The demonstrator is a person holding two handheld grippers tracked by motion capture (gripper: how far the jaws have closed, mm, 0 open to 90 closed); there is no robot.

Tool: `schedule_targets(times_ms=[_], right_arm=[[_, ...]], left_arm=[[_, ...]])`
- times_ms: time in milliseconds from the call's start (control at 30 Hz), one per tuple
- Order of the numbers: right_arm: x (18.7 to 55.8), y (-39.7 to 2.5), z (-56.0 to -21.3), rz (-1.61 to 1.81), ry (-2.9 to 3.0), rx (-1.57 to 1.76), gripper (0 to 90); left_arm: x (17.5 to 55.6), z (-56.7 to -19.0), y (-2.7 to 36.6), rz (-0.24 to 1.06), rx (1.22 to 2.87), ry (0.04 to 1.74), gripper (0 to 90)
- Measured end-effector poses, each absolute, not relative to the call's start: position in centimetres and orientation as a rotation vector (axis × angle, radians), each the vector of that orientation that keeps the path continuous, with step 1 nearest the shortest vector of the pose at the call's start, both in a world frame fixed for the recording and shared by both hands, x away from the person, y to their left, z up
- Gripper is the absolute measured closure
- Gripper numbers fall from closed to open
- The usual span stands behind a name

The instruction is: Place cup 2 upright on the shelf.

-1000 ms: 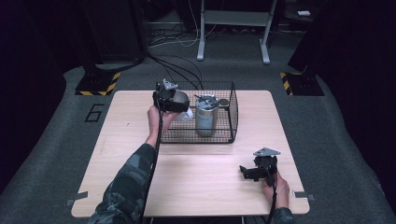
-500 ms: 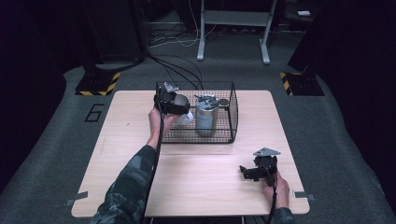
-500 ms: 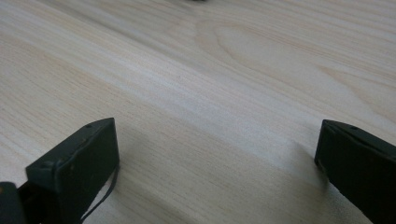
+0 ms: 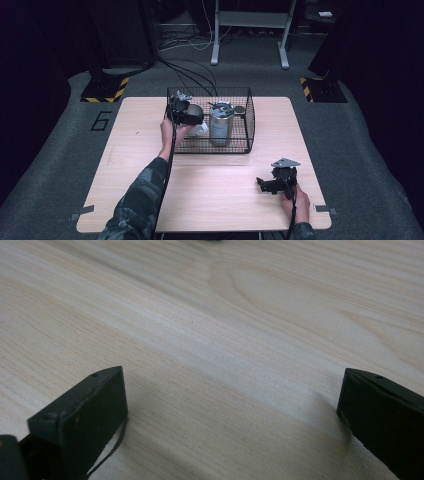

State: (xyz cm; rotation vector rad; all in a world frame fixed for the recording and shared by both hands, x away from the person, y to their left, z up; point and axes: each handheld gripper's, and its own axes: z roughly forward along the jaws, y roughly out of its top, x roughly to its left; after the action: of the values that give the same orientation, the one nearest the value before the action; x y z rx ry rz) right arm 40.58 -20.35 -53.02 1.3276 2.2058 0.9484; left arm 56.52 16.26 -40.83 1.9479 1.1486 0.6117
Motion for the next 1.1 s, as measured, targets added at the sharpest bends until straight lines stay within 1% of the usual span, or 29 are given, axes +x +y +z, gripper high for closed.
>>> schedule_targets(times_ms=[400, 1100], right_arm=[[40.6, -20.4, -53.0, 0.948, 2.206, 1.327, 0.0], [40.6, -20.4, -53.0, 0.948, 2.206, 1.327, 0.0]], left_arm=[[56.6, -41.7, 16.2, 0.596, 1.986, 1.162, 6.1], [56.6, -42.7, 16.3, 0.561, 1.998, 1.184, 6.0]])
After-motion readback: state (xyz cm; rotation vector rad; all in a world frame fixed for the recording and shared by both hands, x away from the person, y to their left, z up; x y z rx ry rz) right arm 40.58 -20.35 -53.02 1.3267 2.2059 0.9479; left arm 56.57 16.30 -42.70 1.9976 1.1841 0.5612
